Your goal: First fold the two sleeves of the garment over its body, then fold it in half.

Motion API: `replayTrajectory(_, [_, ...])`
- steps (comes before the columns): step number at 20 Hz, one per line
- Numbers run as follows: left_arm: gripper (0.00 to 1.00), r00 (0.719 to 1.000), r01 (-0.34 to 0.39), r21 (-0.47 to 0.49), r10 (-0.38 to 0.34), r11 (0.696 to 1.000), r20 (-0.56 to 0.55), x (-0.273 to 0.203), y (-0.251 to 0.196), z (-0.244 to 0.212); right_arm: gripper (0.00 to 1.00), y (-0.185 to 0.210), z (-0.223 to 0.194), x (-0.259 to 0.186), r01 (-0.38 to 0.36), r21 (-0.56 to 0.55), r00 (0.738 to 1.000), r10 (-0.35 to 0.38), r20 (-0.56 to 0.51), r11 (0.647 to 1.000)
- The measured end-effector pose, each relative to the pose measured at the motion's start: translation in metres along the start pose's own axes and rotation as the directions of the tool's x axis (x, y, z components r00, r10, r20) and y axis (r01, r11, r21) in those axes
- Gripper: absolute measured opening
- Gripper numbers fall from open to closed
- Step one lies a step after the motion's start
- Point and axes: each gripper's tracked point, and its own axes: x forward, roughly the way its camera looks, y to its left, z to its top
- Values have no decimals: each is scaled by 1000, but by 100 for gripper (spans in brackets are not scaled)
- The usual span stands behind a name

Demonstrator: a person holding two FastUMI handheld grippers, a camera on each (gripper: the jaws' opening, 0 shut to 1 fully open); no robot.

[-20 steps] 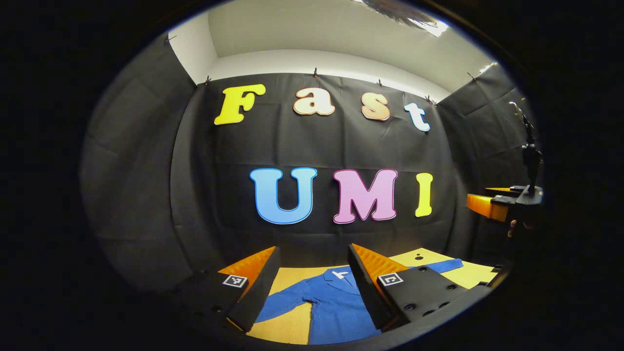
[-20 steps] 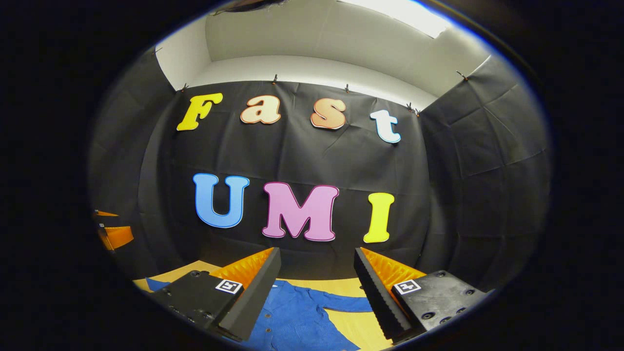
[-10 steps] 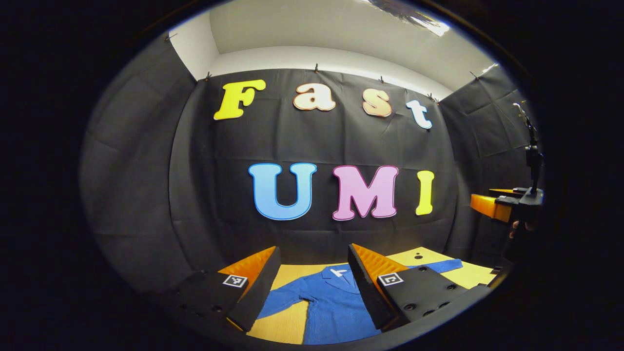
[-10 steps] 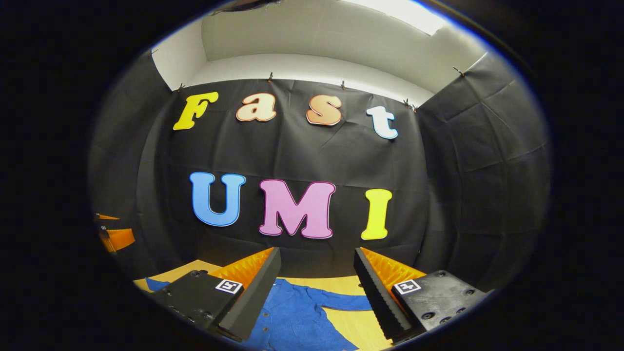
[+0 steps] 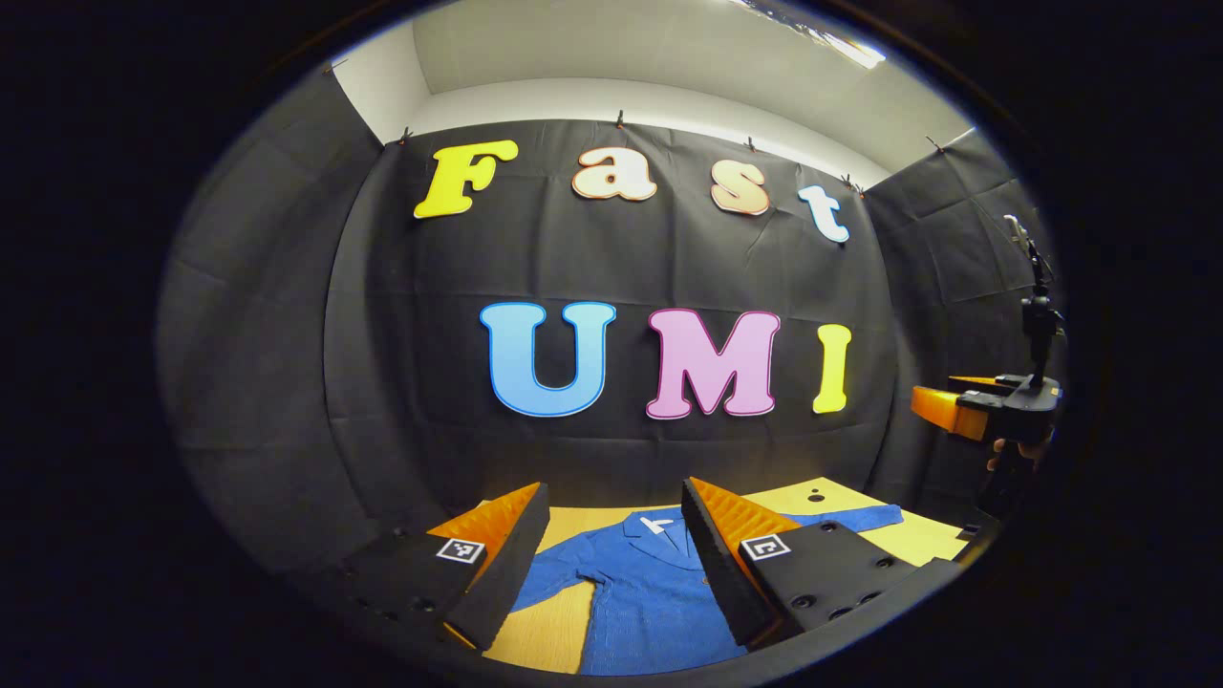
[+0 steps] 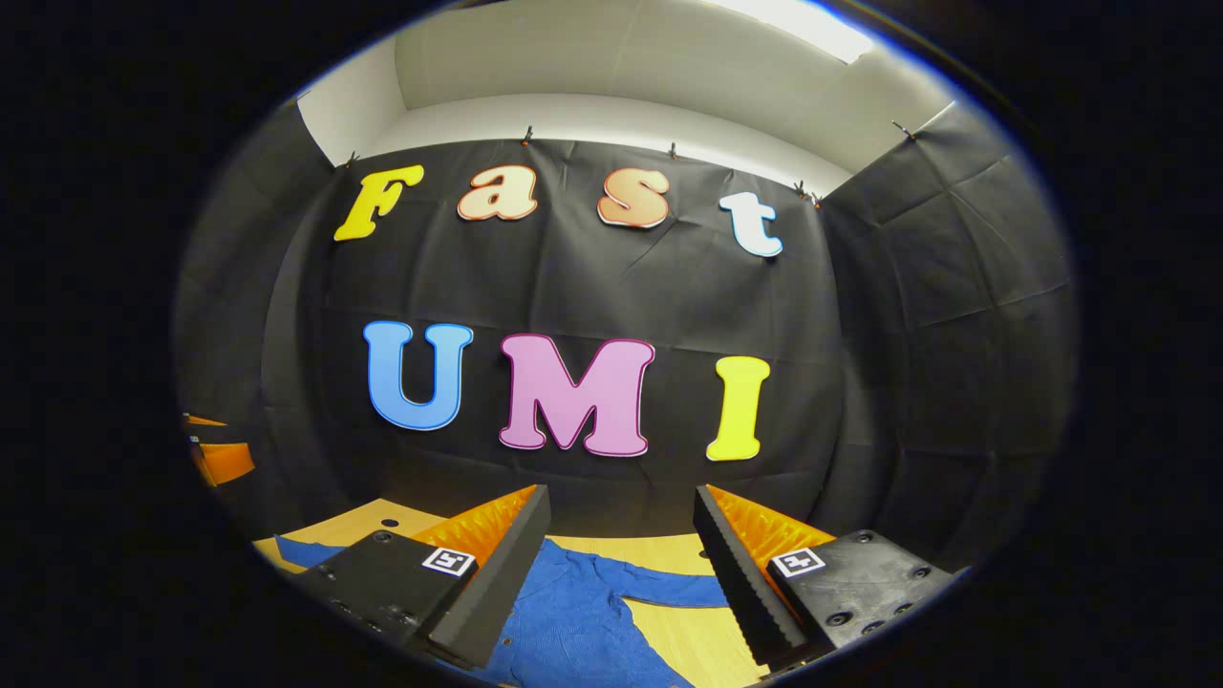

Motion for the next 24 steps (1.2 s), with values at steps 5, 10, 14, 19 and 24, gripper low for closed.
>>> replayTrajectory(5, [80,999,-5,-5,5,1000,-46,6,-16,-13,96,-31,-38,80,23,49,994,-18,-110,999])
replayTrajectory(10, [80,996,-39,-63,34,997,-81,24,-34,-20,96,-93,-111,141,105,65,949,-81,-305,992])
replayTrajectory(14, [80,990,-96,-69,88,993,-108,46,-41,-27,96,-159,-166,173,200,64,909,-161,-383,978])
replayTrajectory(19, [80,981,-119,-89,103,989,-167,88,-57,-47,97,-239,-275,180,335,37,752,-244,-612,942])
replayTrajectory(24, [80,958,-131,-111,97,985,-269,146,-68,-91,96,-298,-376,181,391,-28,584,-271,-765,920])
